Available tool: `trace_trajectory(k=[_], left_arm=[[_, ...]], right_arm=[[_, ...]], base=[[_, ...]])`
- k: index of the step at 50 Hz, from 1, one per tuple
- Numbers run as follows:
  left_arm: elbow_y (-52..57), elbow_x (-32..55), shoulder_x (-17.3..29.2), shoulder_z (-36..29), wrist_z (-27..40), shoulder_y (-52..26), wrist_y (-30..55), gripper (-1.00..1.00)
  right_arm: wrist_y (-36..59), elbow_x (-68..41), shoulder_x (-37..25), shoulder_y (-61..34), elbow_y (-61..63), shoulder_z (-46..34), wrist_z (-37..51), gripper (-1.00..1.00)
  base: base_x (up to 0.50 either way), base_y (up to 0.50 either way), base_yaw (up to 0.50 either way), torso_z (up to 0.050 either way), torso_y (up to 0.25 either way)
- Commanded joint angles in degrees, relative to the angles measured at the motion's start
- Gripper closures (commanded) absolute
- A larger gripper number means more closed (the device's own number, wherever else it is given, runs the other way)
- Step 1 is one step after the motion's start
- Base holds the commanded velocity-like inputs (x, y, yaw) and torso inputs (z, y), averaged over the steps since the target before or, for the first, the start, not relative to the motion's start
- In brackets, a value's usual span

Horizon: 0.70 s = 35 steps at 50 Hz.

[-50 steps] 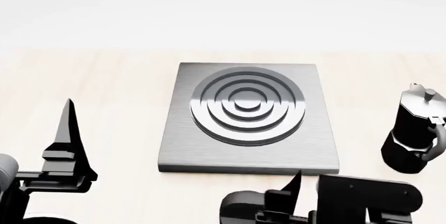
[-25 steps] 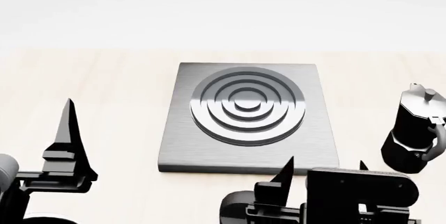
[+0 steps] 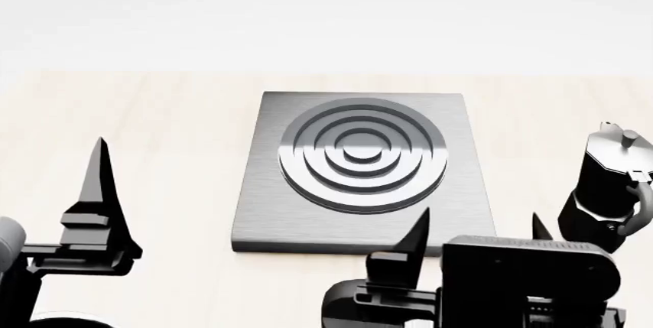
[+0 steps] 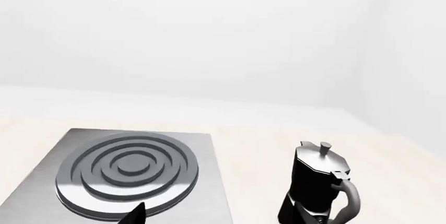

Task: Turn on the stove.

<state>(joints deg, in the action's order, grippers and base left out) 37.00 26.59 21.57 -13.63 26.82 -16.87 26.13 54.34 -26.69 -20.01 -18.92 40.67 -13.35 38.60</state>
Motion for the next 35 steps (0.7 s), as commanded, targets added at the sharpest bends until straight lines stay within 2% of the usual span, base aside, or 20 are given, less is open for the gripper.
trace_trajectory(k=[1, 35], left_arm=[[0.26, 0.44, 0.18, -0.02, 0.36, -0.51, 0.60, -1.00], [0.55, 0.89, 0.71, -0.33, 0.91, -0.53, 0.51, -1.00]], right_arm=[[1.25, 0.39, -0.39, -1.04, 2.15, -1.17, 1.05, -1.00], [3.34, 0.96, -1.57, -3.77, 8.18, -4.28, 2.93, -1.00]], base=[[0.00, 0.00, 0.00, 0.000, 0.000], [0.00, 0.00, 0.00, 0.000, 0.000]])
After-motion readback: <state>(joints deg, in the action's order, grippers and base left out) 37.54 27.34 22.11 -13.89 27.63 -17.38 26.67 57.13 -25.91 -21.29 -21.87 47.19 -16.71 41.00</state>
